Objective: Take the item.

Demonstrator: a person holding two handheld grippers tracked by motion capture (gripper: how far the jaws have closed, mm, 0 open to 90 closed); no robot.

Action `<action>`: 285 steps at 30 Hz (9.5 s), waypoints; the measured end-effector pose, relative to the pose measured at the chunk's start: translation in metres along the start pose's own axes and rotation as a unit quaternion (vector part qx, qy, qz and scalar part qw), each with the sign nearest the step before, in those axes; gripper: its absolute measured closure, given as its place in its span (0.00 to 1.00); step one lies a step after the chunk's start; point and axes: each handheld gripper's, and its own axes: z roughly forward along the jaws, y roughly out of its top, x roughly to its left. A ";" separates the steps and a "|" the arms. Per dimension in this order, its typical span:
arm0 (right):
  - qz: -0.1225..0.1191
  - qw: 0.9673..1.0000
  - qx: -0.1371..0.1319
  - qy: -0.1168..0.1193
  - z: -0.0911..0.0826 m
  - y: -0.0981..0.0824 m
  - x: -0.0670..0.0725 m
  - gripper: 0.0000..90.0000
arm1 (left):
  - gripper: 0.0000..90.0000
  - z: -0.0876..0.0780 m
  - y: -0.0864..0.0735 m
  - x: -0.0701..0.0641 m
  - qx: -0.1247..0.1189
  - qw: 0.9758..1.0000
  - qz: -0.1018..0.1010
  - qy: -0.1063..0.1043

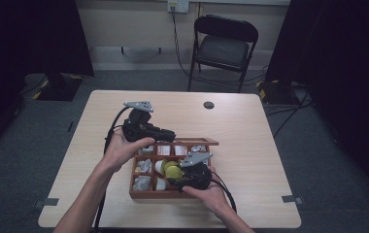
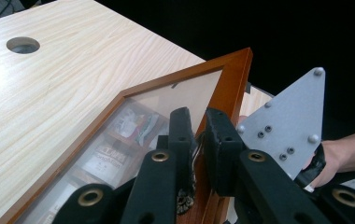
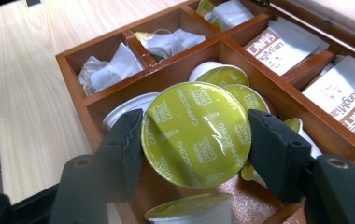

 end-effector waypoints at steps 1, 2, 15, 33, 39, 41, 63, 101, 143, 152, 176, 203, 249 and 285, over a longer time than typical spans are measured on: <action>-0.001 1.000 -0.003 0.000 -0.001 0.000 0.000 0.42 | 0.91 0.000 0.000 0.000 0.000 1.000 0.000 0.000; 0.000 1.000 -0.005 0.000 -0.003 0.000 0.000 0.42 | 0.91 0.000 0.000 0.000 -0.001 1.000 0.000 0.001; 0.004 0.999 -0.035 -0.002 -0.022 -0.002 -0.005 0.42 | 0.91 0.000 0.000 0.000 0.000 1.000 -0.002 0.001; 0.017 0.998 -0.058 -0.014 -0.048 -0.009 -0.012 0.42 | 0.91 0.000 0.000 0.000 0.001 1.000 -0.003 0.002; 0.022 0.998 -0.060 -0.025 -0.059 -0.015 -0.017 0.42 | 0.91 0.000 0.000 0.000 0.001 1.000 -0.003 0.001; 0.024 0.997 -0.060 -0.030 -0.064 -0.018 -0.019 0.42 | 0.91 0.000 0.000 -0.001 0.003 1.000 -0.001 0.000; 0.060 0.994 -0.064 -0.072 -0.094 -0.046 -0.039 0.42 | 0.91 0.002 0.000 -0.002 0.010 1.000 0.005 -0.001; 0.139 0.975 -0.052 -0.166 -0.109 -0.073 -0.122 0.42 | 0.91 0.002 -0.001 -0.003 0.015 1.000 0.009 -0.004; 0.152 0.972 -0.015 -0.177 -0.073 -0.084 -0.139 0.25 | 0.91 0.003 -0.001 -0.004 0.023 1.000 0.009 -0.006; 0.152 0.972 -0.010 -0.177 -0.087 -0.091 -0.136 0.23 | 0.91 0.003 -0.001 -0.005 0.026 1.000 0.011 -0.004; 0.146 0.964 0.055 -0.215 -0.107 -0.142 -0.108 0.19 | 0.91 0.009 -0.011 -0.017 0.060 0.998 0.021 0.004; 0.140 0.965 0.026 -0.220 -0.107 -0.149 -0.106 0.18 | 0.91 0.026 -0.038 -0.035 0.108 0.992 0.055 0.013; 0.143 0.964 0.027 -0.222 -0.107 -0.148 -0.106 0.18 | 0.92 0.068 -0.080 -0.036 0.201 0.977 0.073 0.003; 0.142 0.964 0.027 -0.222 -0.107 -0.148 -0.106 0.18 | 0.85 0.079 -0.087 -0.030 0.193 0.980 0.050 -0.024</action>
